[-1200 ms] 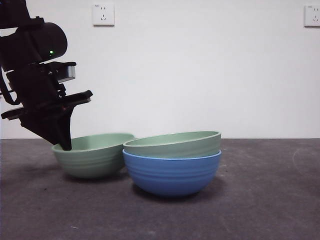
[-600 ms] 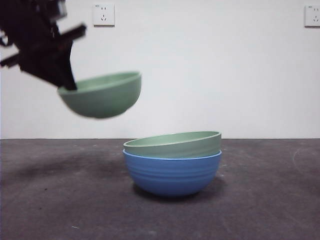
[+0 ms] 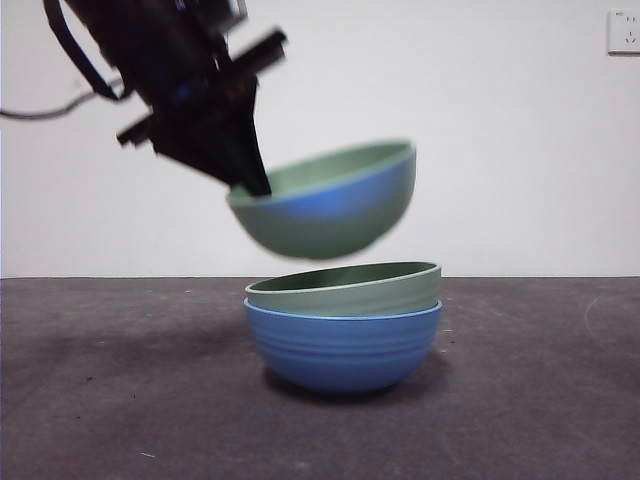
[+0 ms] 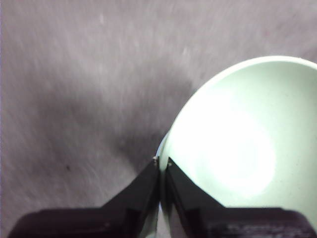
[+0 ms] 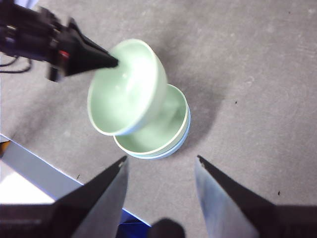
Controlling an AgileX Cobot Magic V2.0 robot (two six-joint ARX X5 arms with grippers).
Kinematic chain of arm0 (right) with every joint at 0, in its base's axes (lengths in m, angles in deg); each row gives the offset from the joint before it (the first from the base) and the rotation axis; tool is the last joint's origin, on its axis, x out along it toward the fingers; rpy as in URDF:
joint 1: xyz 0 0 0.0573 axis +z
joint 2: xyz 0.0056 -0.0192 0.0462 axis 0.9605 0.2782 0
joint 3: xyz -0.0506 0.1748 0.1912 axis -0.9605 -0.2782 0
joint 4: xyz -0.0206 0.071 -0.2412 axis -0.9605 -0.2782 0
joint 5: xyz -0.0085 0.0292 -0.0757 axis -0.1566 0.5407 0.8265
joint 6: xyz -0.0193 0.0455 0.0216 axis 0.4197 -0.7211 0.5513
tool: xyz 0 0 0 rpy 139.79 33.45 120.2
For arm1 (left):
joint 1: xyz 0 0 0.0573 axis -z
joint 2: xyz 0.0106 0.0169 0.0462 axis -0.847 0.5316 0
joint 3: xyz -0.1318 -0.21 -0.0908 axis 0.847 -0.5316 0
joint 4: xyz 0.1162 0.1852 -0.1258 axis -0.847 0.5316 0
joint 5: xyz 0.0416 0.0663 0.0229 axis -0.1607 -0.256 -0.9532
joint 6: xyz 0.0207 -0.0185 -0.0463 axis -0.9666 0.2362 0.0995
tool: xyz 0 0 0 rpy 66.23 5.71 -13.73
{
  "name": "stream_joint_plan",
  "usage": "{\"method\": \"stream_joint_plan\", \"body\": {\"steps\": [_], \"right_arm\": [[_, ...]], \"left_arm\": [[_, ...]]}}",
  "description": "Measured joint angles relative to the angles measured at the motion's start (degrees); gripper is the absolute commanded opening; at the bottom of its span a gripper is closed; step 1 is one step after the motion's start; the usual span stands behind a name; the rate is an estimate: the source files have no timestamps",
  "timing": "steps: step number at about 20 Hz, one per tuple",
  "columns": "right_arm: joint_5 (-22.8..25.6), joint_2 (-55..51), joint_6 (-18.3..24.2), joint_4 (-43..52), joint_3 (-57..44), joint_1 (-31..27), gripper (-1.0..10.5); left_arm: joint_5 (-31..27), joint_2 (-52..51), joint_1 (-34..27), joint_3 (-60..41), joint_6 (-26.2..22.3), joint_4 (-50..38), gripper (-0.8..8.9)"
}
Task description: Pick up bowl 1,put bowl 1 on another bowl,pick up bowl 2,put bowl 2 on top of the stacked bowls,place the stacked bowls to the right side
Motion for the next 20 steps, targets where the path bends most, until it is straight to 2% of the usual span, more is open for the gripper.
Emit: {"method": "stream_joint_plan", "body": {"steps": [4, 12, 13, 16, 17, 20], "right_arm": [[0.0, 0.0, -0.11, -0.07, 0.0, 0.0, 2.2], [0.0, 0.04, -0.13, -0.22, 0.0, 0.0, 2.2], [0.0, 0.04, -0.13, -0.22, 0.0, 0.0, 2.2], [-0.02, 0.07, -0.13, -0.22, 0.0, 0.0, 2.3], [-0.02, 0.04, -0.2, -0.22, 0.0, 0.0, 2.3], [-0.02, 0.07, -0.52, -0.79, 0.0, 0.0, 2.3]], "left_arm": [[-0.11, 5.57, 0.83, 0.94, 0.74, 0.55, -0.08], [-0.22, 8.72, 1.81, 1.57, 1.11, 1.6, 0.11], [-0.2, 8.72, 1.95, 1.57, 1.14, 1.55, 0.53], [0.09, 8.72, 2.03, 1.57, 1.14, 1.81, 2.94], [0.22, 8.72, 2.08, 1.57, 1.14, 1.81, 3.24], [0.24, 8.26, 2.12, 1.57, 1.11, 2.43, 3.24]]}}
